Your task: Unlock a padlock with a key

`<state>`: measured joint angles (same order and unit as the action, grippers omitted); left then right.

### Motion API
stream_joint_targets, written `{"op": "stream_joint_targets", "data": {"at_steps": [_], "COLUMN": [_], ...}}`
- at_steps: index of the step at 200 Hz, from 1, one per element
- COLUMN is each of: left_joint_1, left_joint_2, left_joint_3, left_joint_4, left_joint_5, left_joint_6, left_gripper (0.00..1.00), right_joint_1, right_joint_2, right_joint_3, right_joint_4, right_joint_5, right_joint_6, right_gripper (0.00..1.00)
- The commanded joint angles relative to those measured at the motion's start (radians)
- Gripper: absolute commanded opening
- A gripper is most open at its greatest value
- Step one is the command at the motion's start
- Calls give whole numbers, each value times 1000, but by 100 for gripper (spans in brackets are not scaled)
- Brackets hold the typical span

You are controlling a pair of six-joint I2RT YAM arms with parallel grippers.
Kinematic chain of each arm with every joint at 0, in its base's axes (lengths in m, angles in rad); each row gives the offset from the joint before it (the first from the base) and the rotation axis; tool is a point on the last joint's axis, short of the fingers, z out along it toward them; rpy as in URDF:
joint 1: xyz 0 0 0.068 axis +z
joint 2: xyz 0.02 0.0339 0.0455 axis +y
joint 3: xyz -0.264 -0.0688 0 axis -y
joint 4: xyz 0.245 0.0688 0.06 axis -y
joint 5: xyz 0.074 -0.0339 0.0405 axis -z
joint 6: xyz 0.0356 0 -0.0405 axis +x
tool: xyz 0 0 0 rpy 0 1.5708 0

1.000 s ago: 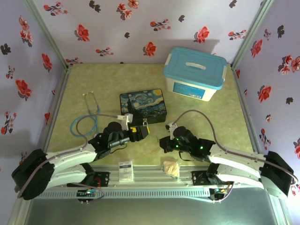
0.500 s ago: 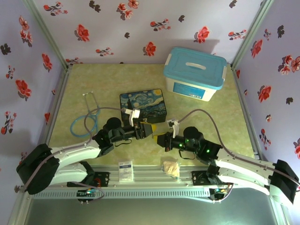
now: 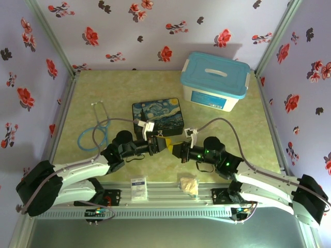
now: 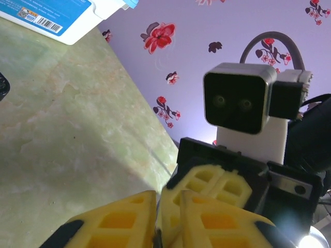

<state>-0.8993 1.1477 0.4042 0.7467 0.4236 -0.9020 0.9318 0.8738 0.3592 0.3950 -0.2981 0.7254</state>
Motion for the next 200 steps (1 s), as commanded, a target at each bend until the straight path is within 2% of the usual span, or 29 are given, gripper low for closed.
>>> {"op": "stream_joint_targets", "data": {"at_steps": [1,13,30,51,57,60,65,70,79,82,114,132,154,178,200], "left_joint_1": [-7,-7,-7,-7,-8,-8,-7,-7,-7,-7,-6,-7,-4,4,11], "left_joint_2": [-17,-14,-14,-19,-27,-29,-37,-48,-74,-83,-188,-219,-233,-236,-248], "left_joint_3": [-9,-9,-10,-9,-10,-10,-12,-12,-12,-12,-8,1,4,17,12], "left_joint_4": [12,17,22,17,12,10,7,4,-9,-11,-7,1,31,37,39], "left_joint_5": [18,20,18,10,-1,-7,-20,-35,-70,-88,-240,-293,-324,-325,-330], "left_joint_6": [27,24,25,21,20,20,19,20,20,20,12,9,8,9,5], "left_gripper": [21,17,0,0,0,0,0,0,0,0,0,0,0,0,0], "right_joint_1": [-14,-17,-20,-22,-23,-26,-27,-29,-33,-35,-64,-65,-66,-65,-65], "right_joint_2": [-1,1,9,11,8,6,0,-4,-21,-26,-1,78,208,335,388], "right_joint_3": [53,49,42,41,39,38,32,24,7,-1,-35,-2,21,59,85], "right_joint_4": [-60,-44,-10,-6,1,2,13,30,60,77,329,437,663,831,842], "right_joint_5": [-21,-21,-26,-13,-13,-12,-12,-9,8,13,17,-10,-65,-124,-161], "right_joint_6": [-35,-30,-11,-9,-8,-9,-5,0,13,18,89,109,173,244,248], "right_gripper": [0,0,0,1,14,28,55,73,95,99,99,99,96,84,68]}}
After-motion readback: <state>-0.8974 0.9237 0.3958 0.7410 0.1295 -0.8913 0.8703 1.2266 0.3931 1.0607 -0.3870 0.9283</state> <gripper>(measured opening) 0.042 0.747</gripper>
